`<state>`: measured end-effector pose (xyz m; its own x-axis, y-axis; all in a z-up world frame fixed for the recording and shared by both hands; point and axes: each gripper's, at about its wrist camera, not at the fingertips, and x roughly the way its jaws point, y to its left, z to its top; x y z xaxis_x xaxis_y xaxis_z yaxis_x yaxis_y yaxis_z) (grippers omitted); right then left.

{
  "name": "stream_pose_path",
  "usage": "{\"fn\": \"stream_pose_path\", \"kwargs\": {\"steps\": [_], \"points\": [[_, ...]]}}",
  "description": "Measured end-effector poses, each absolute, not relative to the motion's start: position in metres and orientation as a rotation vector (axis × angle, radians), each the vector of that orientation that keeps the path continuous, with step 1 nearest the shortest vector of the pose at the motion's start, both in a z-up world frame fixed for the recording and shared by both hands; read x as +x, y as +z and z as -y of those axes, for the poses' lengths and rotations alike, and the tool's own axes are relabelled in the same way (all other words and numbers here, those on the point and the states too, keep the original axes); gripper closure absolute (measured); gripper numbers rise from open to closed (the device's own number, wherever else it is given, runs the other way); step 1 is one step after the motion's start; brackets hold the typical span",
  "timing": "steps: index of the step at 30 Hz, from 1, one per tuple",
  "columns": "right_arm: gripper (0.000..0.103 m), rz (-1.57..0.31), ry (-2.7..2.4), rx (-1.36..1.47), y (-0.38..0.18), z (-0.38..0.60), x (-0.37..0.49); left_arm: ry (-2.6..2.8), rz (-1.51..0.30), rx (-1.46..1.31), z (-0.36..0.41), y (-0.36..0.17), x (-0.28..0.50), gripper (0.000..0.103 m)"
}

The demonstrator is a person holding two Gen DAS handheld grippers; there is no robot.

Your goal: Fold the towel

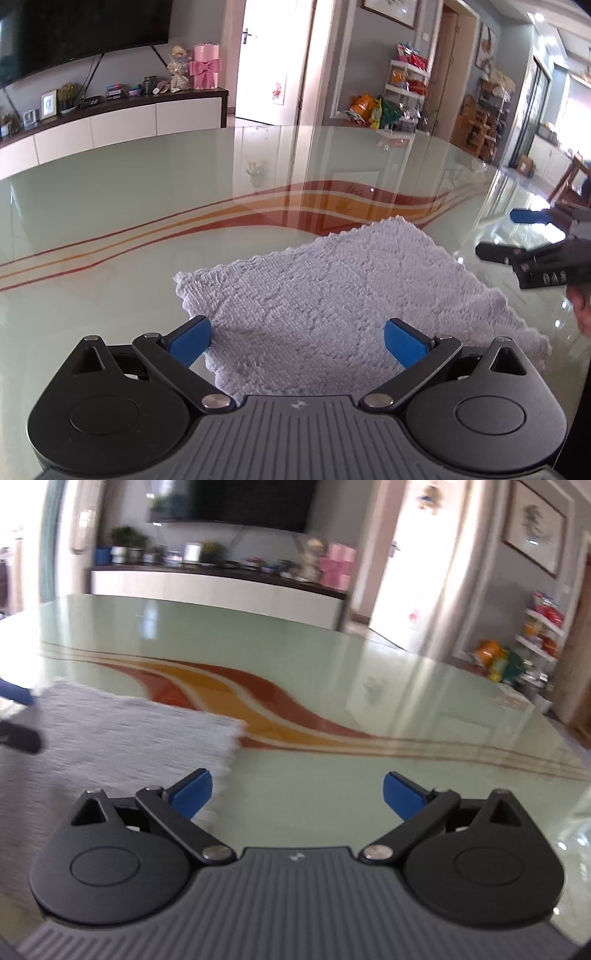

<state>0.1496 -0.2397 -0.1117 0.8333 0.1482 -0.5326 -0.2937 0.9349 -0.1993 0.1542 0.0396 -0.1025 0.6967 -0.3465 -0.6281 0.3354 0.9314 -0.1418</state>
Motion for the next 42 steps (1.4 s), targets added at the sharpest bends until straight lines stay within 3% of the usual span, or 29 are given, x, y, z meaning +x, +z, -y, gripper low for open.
{"fn": "stream_pose_path", "kwargs": {"steps": [7,19,32,42], "points": [[0.0,-0.578,0.27,-0.311,-0.124,0.217,0.161,-0.448,-0.641,-0.013,-0.032,-0.083,0.121,0.007],[0.0,-0.635,0.091,-0.308,-0.121,0.254,0.176,-0.509,-0.711,-0.013,-0.025,-0.106,0.116,0.004],[0.001,-0.607,0.302,-0.313,-0.122,0.213,0.142,-0.55,-0.714,-0.02,-0.018,-0.1,0.105,0.006],[0.001,-0.616,0.162,-0.267,-0.12,0.25,0.138,-0.563,-0.718,0.02,-0.024,-0.103,0.107,0.004]]}}
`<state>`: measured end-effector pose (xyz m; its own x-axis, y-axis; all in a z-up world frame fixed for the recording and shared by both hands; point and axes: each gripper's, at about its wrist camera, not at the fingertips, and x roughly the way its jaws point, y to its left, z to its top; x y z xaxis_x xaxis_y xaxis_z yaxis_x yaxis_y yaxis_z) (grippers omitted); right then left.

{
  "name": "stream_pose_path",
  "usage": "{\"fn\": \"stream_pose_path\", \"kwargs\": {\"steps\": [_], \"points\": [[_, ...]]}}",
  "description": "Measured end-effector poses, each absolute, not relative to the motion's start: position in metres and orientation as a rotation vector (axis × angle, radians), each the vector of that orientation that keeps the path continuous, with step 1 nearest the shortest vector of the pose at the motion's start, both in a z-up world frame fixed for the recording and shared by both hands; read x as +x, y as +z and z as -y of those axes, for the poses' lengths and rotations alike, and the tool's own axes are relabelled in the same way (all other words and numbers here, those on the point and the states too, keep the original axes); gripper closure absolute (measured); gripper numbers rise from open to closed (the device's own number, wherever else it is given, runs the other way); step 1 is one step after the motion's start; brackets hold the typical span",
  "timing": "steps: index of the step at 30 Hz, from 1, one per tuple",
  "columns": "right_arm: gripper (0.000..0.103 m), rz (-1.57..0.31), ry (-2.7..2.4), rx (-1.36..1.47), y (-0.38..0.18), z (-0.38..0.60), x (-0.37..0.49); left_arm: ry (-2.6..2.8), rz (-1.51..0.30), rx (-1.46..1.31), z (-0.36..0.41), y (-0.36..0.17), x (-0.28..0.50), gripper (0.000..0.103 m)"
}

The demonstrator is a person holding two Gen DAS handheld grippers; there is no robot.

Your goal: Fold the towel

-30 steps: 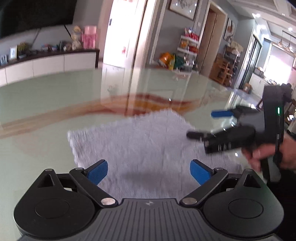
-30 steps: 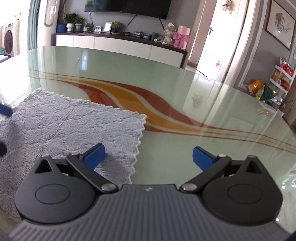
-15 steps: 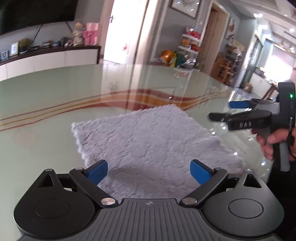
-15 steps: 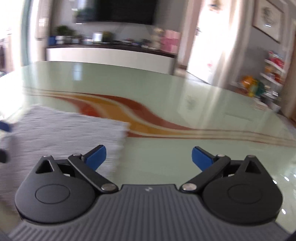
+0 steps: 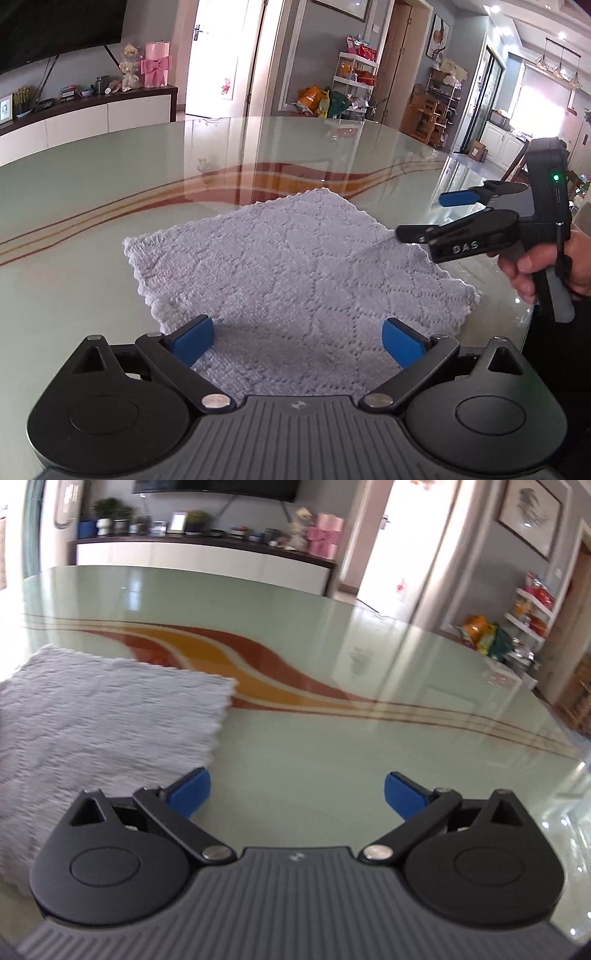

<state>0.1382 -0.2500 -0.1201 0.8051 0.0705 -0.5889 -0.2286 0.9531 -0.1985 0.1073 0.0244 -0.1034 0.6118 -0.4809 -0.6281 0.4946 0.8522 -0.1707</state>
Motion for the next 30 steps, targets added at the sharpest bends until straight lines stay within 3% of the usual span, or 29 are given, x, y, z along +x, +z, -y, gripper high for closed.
{"fn": "stream_pose_path", "kwargs": {"steps": [10,21,30], "points": [[0.0,-0.605,0.248,-0.31,-0.128,0.21,0.117,-0.558,-0.72,0.041,-0.024,-0.102,0.108,0.003],[0.002,-0.589,0.1,-0.262,-0.121,0.252,0.112,-0.56,-0.716,0.046,-0.026,-0.102,0.106,0.002],[0.0,-0.592,0.269,-0.3,-0.127,0.22,0.089,-0.518,-0.71,0.065,-0.027,-0.094,0.085,0.005]]}}
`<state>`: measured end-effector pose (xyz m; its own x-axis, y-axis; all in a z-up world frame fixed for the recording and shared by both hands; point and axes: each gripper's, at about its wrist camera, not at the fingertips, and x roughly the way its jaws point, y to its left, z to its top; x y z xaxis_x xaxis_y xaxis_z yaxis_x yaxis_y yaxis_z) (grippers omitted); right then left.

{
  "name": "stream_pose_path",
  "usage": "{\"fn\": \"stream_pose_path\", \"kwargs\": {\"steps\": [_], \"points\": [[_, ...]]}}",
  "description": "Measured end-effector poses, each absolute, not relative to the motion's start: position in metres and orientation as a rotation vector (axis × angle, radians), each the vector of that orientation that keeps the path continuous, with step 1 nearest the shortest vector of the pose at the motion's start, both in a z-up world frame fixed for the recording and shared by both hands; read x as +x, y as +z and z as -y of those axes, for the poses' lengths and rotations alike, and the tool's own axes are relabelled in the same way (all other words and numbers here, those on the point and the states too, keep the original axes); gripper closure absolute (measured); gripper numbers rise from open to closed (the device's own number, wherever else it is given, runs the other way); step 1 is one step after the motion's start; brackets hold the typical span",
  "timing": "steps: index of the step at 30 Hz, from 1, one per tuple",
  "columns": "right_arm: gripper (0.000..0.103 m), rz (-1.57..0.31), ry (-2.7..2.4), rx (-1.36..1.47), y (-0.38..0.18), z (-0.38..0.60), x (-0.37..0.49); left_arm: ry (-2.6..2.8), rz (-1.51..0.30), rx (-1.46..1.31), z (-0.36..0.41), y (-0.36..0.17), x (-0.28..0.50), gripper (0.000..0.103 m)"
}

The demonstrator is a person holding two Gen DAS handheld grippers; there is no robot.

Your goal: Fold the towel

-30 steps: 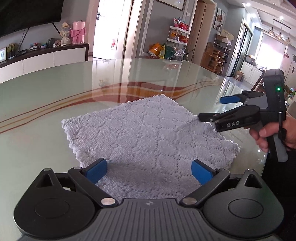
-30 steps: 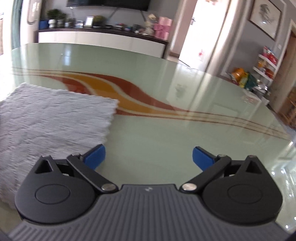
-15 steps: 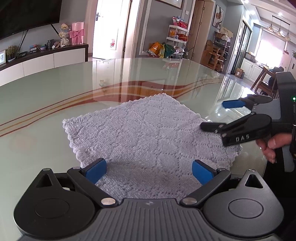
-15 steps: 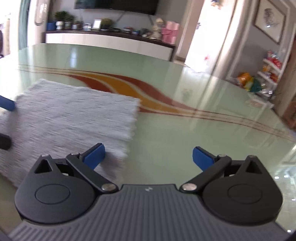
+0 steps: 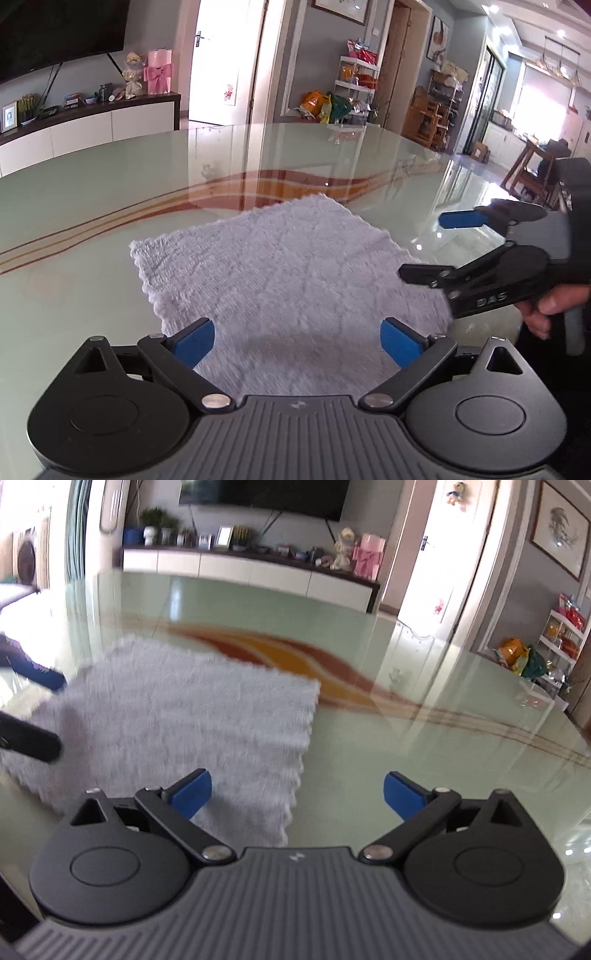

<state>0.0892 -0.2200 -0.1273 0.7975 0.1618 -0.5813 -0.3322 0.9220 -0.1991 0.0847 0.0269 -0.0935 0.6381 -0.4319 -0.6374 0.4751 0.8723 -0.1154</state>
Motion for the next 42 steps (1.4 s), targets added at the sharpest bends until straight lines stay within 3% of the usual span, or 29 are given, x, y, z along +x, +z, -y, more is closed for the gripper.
{"fn": "stream_pose_path", "kwargs": {"steps": [7,10,19,30,36,42], "points": [[0.0,-0.608,0.145,-0.308,-0.124,0.252,0.079,-0.381,-0.723,0.145,-0.03,-0.103,0.07,0.002],[0.0,-0.563,0.168,-0.263,-0.115,0.256,0.068,-0.381,-0.724,0.136,-0.032,-0.1,0.068,0.005],[0.0,-0.577,0.329,-0.327,-0.123,0.206,0.046,-0.247,-0.688,0.216,-0.023,-0.096,0.052,0.003],[0.001,-0.634,0.144,-0.24,-0.124,0.263,0.046,-0.178,-0.72,0.131,-0.047,-0.092,0.042,0.0],[0.001,-0.569,0.19,-0.202,-0.111,0.25,0.05,-0.187,-0.719,0.171,-0.047,-0.093,0.043,0.0],[0.0,-0.62,0.207,-0.255,-0.127,0.236,0.053,-0.193,-0.727,0.18,-0.055,-0.091,0.044,0.0]]}}
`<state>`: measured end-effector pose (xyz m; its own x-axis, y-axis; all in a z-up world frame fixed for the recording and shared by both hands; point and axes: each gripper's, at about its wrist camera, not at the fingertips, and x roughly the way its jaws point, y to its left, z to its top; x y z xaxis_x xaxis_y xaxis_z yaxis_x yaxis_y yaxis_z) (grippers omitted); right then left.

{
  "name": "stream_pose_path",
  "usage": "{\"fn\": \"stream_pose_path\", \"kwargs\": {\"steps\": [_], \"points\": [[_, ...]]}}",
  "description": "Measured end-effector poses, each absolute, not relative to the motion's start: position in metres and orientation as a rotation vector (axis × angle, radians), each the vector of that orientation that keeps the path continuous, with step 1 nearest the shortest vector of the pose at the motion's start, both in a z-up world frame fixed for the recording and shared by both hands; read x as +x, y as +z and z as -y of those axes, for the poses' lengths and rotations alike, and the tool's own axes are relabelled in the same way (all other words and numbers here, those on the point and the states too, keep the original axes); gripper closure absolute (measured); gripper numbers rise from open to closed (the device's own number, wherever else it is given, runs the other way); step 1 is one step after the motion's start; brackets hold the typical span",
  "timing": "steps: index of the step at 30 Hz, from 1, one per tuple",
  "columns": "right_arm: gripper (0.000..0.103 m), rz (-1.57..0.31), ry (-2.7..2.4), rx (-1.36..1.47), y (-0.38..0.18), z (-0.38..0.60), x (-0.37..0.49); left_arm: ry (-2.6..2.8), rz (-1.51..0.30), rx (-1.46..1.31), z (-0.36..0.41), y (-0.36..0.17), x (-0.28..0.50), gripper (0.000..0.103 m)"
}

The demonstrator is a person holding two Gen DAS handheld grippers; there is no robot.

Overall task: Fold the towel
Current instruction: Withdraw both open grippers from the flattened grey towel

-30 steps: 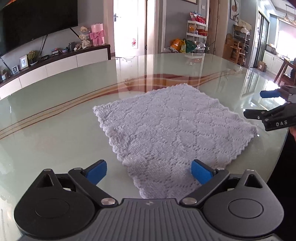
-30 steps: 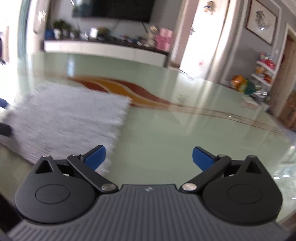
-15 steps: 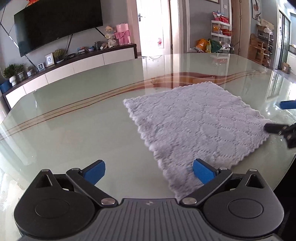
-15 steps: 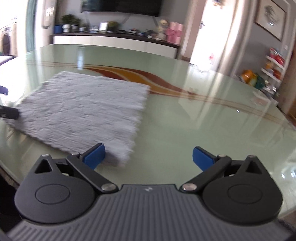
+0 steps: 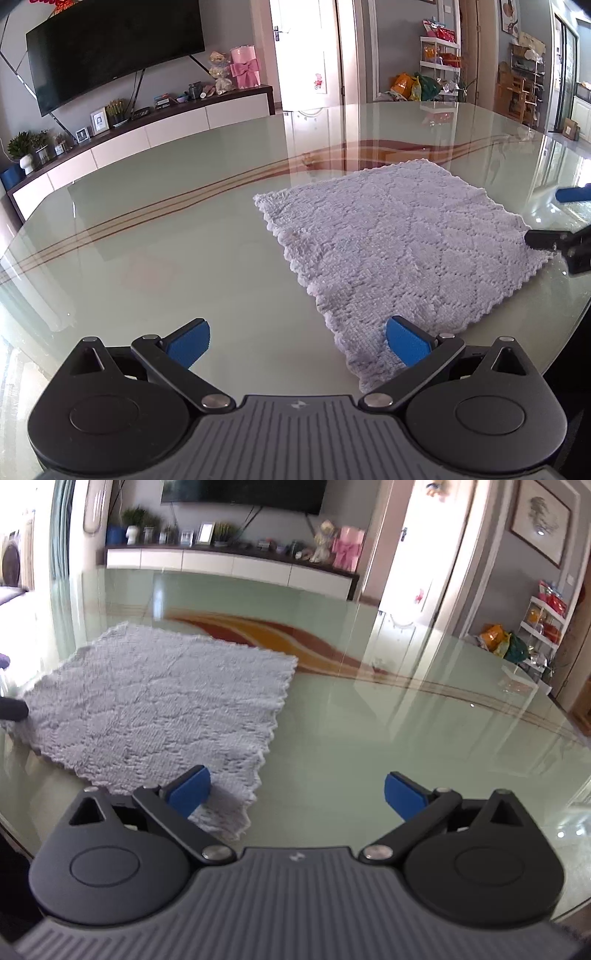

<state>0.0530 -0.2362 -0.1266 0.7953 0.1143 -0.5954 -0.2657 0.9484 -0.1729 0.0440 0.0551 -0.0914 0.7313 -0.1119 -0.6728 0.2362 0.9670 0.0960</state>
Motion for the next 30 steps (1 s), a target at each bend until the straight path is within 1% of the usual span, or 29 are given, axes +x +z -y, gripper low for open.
{"fn": "stream_pose_path", "kwargs": {"steps": [2,6,9,12,18,22,26,30], "points": [[0.0,-0.634,0.169,-0.254,-0.123,0.246,0.051,-0.195,-0.729,0.18,-0.056,-0.09,0.044,0.0],[0.0,-0.598,0.151,-0.244,-0.114,0.251,0.052,-0.201,-0.731,0.188,-0.056,-0.089,0.046,0.0],[0.0,-0.576,0.169,-0.243,-0.113,0.238,0.066,-0.203,-0.733,0.184,-0.057,-0.089,0.046,0.0],[0.0,-0.596,0.172,-0.269,-0.122,0.223,0.083,-0.201,-0.735,0.185,-0.058,-0.09,0.046,0.0],[0.0,-0.631,0.094,-0.249,-0.126,0.243,0.083,-0.198,-0.742,0.195,-0.059,-0.089,0.046,0.0],[0.0,-0.592,0.065,-0.236,-0.116,0.252,0.083,-0.202,-0.743,0.208,-0.058,-0.088,0.047,0.0],[0.0,-0.55,0.121,-0.247,-0.108,0.233,0.101,-0.196,-0.744,0.206,-0.058,-0.088,0.046,0.0],[0.0,-0.588,0.138,-0.297,-0.116,0.213,0.124,-0.193,-0.746,0.201,-0.059,-0.088,0.046,0.0]]}}
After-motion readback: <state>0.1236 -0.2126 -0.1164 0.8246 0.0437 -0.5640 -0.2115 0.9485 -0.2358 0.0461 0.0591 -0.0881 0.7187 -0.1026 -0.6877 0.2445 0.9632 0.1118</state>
